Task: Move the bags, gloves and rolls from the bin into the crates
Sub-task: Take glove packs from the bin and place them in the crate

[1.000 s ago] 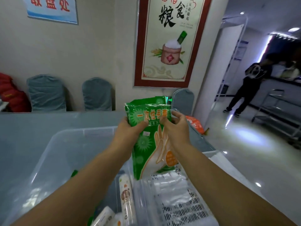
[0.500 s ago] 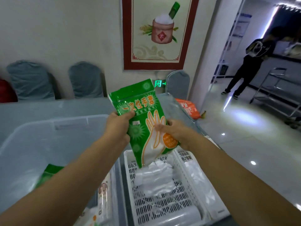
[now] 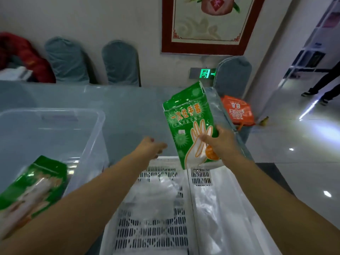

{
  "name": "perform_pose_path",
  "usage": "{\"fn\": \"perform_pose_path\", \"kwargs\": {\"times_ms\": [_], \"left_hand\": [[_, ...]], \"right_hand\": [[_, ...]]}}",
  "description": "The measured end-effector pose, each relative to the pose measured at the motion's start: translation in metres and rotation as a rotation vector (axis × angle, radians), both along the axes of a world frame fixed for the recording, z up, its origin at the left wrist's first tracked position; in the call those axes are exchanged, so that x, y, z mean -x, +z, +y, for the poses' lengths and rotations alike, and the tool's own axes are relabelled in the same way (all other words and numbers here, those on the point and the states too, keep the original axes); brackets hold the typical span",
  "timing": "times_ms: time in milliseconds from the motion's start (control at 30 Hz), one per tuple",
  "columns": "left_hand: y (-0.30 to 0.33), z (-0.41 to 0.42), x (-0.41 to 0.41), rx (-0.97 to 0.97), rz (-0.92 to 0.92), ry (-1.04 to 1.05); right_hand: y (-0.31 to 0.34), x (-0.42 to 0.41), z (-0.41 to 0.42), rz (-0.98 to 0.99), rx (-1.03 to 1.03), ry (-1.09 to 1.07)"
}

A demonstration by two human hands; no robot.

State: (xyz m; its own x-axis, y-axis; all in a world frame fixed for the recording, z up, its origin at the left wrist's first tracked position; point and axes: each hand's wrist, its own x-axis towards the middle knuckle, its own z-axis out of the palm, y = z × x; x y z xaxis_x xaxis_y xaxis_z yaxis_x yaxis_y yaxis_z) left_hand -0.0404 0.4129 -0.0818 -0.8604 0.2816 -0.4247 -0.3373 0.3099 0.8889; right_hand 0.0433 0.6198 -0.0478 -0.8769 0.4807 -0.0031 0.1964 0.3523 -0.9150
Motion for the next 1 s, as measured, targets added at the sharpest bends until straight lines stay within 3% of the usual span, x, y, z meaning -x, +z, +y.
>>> {"fn": "perform_pose_path", "kwargs": {"times_ms": [167,267,433,667,867,1000], "left_hand": [[-0.072,-0.014,-0.033,0.684,0.250,-0.527],[-0.108,-0.030,-0.053,0.908,0.428,-0.705],[-0.130,-0.042,-0.072,0.848,0.643,-0.634],[-0.130,-0.065,-0.100,0.808,0.735,-0.681],[-0.118,-0.076,-0.113,0.779,0.690,-0.675],[-0.107,-0.079,-0.115,0.741,0.872,-0.352]], "right_hand": [[-0.043,0.021,0.011,-0.040,-0.014,0.064],[-0.056,0.030,0.007,-0.038,-0.024,0.130],[-0.062,0.041,0.001,-0.020,-0.070,0.224],[-0.056,0.062,-0.027,-0.066,-0.127,0.427],[-0.070,0.064,-0.057,-0.197,-0.529,0.776],[-0.085,0.064,-0.066,-0.329,-0.723,0.926]]}}
